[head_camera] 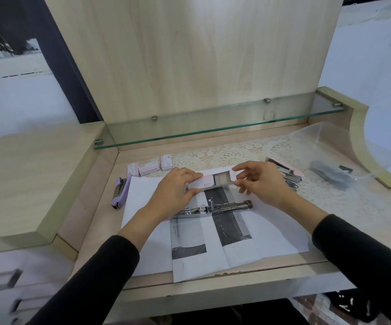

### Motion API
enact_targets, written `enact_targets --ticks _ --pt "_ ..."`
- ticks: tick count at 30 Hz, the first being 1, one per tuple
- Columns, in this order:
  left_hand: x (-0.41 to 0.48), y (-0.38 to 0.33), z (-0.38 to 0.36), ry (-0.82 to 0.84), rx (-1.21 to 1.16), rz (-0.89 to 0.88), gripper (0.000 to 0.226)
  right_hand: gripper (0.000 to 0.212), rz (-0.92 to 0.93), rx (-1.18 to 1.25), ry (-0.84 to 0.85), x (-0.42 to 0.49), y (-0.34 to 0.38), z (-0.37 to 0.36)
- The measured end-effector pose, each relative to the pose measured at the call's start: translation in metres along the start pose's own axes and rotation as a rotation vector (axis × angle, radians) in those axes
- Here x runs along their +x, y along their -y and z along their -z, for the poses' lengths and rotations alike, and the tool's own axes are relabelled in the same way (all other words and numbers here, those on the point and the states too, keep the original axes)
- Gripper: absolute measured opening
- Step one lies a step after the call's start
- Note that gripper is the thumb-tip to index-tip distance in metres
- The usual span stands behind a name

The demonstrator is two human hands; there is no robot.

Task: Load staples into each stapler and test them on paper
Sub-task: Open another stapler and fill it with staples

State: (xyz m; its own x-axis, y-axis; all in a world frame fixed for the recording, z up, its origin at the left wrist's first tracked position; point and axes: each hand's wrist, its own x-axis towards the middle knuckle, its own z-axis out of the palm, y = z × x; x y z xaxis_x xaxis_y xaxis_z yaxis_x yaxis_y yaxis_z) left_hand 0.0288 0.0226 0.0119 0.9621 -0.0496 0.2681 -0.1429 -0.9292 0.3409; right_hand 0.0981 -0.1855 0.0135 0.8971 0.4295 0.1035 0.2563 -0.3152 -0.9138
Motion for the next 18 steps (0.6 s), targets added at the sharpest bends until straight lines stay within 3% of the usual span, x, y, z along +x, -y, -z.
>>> enact_targets --ticks 7,16,18 --pt "-0.0023 0.0013 -0.006 0.033 0.013 0.02 0.039 0.024 0.022 -0.169 0.044 -0.0016 -0.0021 0.0026" --pt "0.0009 0.0025 -0.0034 0.018 -0.01 0.035 0.038 0.026 -0.05 -0.019 0.036 0.0015 -0.0034 0.0003" --pt "0.0006 0.0025 -0.0045 0.04 -0.016 0.042 0.038 0.029 -0.059 -0.076 0.047 0.0017 -0.0016 -0.0016"
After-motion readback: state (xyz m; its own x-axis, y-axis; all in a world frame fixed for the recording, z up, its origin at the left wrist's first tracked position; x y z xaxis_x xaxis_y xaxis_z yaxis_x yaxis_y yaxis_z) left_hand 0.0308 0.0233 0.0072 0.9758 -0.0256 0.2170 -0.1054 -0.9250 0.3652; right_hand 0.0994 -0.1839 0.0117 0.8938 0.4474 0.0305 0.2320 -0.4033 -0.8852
